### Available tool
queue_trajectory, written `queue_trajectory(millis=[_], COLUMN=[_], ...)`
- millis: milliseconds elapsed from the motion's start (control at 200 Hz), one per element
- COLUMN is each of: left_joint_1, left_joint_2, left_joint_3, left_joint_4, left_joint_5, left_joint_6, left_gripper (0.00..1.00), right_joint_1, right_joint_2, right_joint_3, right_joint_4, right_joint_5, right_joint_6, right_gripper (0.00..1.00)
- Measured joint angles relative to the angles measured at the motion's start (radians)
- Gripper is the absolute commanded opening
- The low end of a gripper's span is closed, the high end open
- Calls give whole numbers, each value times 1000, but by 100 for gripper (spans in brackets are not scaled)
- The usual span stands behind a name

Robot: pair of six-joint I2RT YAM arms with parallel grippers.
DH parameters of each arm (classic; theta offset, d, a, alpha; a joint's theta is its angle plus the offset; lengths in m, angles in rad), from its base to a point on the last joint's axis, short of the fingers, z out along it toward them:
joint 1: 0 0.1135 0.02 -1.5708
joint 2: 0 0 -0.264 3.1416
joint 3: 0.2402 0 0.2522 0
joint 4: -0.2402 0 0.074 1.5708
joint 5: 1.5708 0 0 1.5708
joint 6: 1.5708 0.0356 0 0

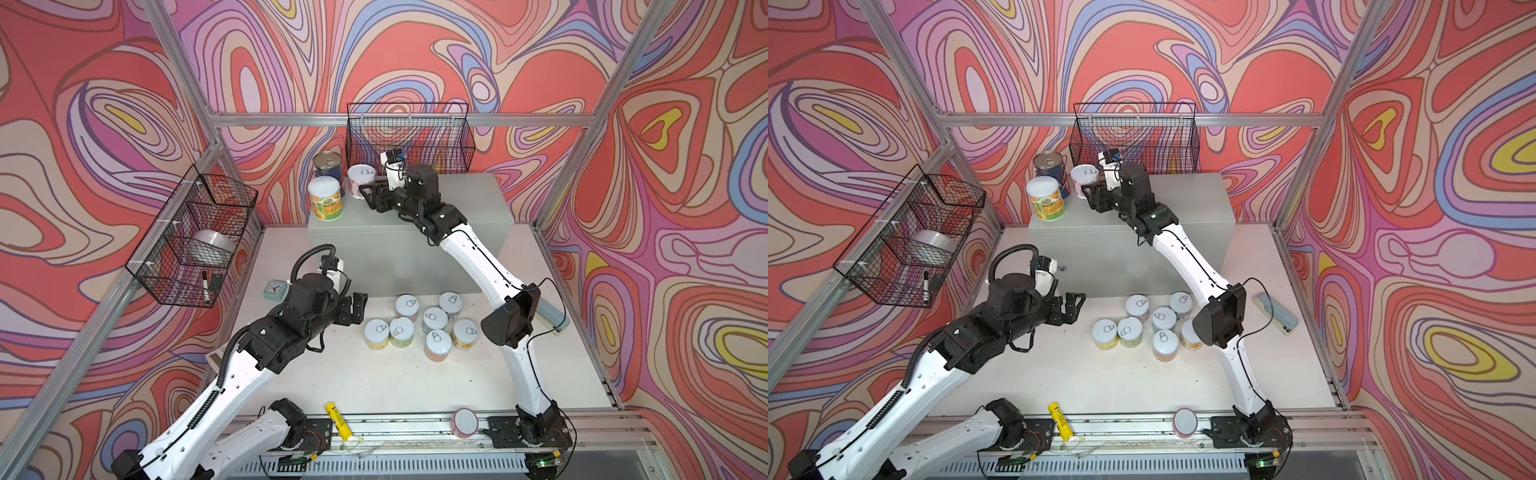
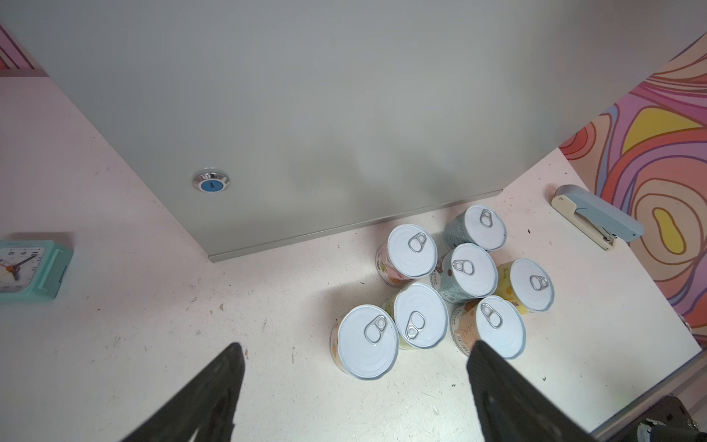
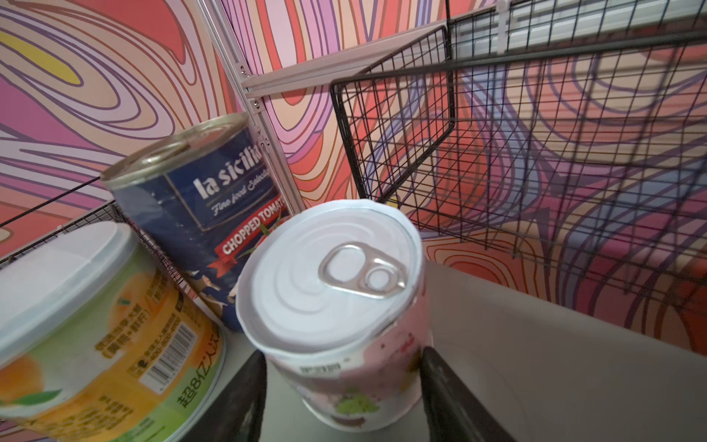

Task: Place and organize the canned foods onto the counter
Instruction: 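Push the pink can toward the green can with the right gripper while the left lowers, then draw the right gripper back from the pink can and lower it toward the table cans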

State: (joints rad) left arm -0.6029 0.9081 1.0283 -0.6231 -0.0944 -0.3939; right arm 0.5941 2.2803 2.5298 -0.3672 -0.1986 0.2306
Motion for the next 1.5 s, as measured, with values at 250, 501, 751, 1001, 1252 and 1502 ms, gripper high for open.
queue_trajectory(millis=[250,501,751,1001,1252,1502], left_joint_1=[0,0,0,-40,-143,-168], left_joint_2=[0,-7,-21,-27,-48,-64], left_joint_3=[-25,-53,-95,-179,-297,-369], left_joint_4=[15,39,51,150,247,288], left_joint_5=[0,-37,-89,-148,-186,-165], left_joint_6=[0,-7,-17,5,56,-19], left_gripper=[98,100,100,100,100,100], right_joint_1=[0,0,13,101,216,245], right_joint_2=[-6,-107,-309,-573,-753,-903], right_joint_3=[-27,-161,-325,-605,-878,-1092], right_joint_4=[39,44,-9,-9,-9,-67], right_joint_5=[5,34,132,283,433,497], right_joint_6=[9,-1,-69,-148,-234,-146], right_gripper=[66,75,87,98,98,97])
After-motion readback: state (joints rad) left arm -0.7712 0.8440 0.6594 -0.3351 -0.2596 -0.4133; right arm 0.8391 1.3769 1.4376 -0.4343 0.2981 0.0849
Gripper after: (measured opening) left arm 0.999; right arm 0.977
